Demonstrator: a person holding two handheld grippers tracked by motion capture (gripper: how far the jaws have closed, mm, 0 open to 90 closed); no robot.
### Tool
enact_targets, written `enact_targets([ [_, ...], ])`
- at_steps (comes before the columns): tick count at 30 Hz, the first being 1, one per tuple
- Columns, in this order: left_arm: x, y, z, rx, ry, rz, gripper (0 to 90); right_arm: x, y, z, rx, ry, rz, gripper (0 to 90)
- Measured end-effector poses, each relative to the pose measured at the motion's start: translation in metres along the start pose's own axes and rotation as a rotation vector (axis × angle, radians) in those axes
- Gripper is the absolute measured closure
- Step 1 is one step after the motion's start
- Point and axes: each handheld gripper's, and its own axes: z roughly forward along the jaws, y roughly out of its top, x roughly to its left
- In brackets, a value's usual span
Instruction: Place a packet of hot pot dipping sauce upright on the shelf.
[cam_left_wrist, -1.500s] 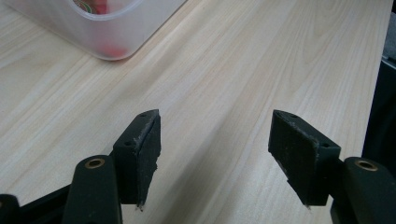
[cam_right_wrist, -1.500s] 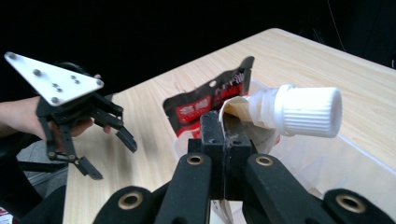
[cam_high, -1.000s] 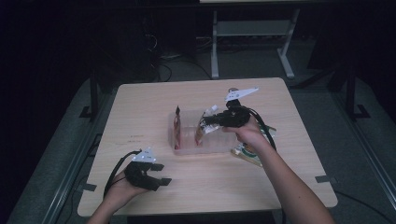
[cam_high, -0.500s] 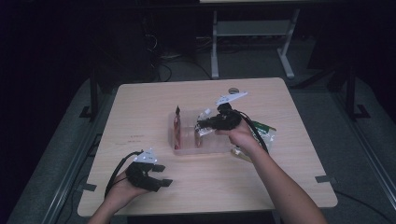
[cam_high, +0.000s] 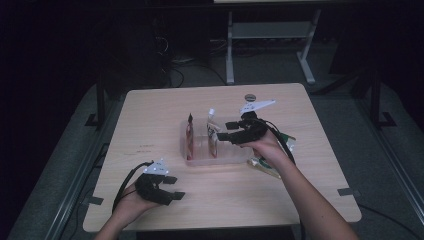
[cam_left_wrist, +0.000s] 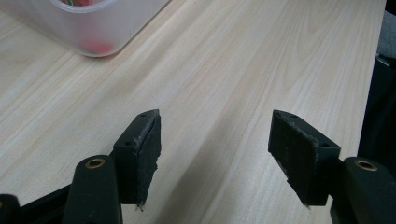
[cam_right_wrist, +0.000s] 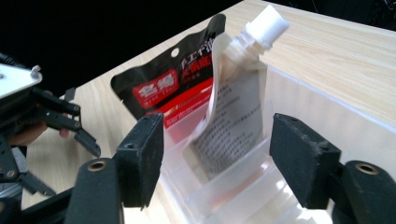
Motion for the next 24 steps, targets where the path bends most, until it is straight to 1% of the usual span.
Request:
enact_targets([
  [2, 0.000, 0.000, 0.000, 0.000, 0.000, -0.003, 34.1, 0.002, -0.003, -0.005, 0.004, -0.009, -0.001, 31.8],
  [3, 0.001, 0.000, 0.000, 0.001, 0.001, -0.003, 34.1, 0.003, -0.005, -0.006, 0.006, -0.008, -0.009, 31.4],
  [5, 0.001, 0.000, 0.000, 0.002, 0.000, -0.005, 34.1, 0.006, -0.010, -0.012, 0.011, -0.026, -0.021, 30.5],
  [7, 0.001, 0.000, 0.000, 0.001, 0.003, -0.004, 34.1, 0.008, -0.012, -0.016, 0.029, -0.031, -0.028, 28.8],
  [9, 0.001, 0.000, -0.001, 0.001, 0.005, -0.001, 34.1, 0.012, -0.014, -0.021, 0.046, -0.048, -0.065, 28.7],
  [10, 0.001, 0.000, -0.001, 0.001, 0.003, -0.007, 34.1, 0.014, -0.016, -0.024, 0.039, -0.046, -0.073, 28.7],
  [12, 0.001, -0.001, -0.001, 0.001, 0.005, -0.004, 34.1, 0.016, -0.019, -0.028, 0.033, -0.043, -0.073, 28.7],
  [13, 0.001, -0.001, -0.001, -0.002, 0.006, -0.009, 34.1, 0.018, -0.022, -0.030, 0.037, -0.042, -0.076, 28.7],
  [15, 0.002, -0.001, -0.001, 0.000, 0.010, -0.004, 34.1, 0.020, -0.026, -0.033, 0.039, -0.043, -0.086, 28.7],
  [17, 0.003, -0.001, -0.002, -0.001, 0.010, -0.011, 34.1, 0.022, -0.030, -0.037, 0.045, -0.050, -0.089, 28.8],
  [19, 0.003, -0.002, -0.002, -0.003, 0.010, -0.017, 34.1, 0.023, -0.035, -0.040, 0.044, -0.051, -0.088, 28.8],
  [23, 0.003, -0.001, -0.002, -0.001, 0.013, -0.013, 34.1, 0.026, -0.044, -0.046, 0.053, -0.052, -0.090, 28.8],
  [24, 0.003, -0.002, -0.002, -0.001, 0.013, -0.017, 34.1, 0.028, -0.047, -0.048, 0.051, -0.044, -0.087, 28.8],
])
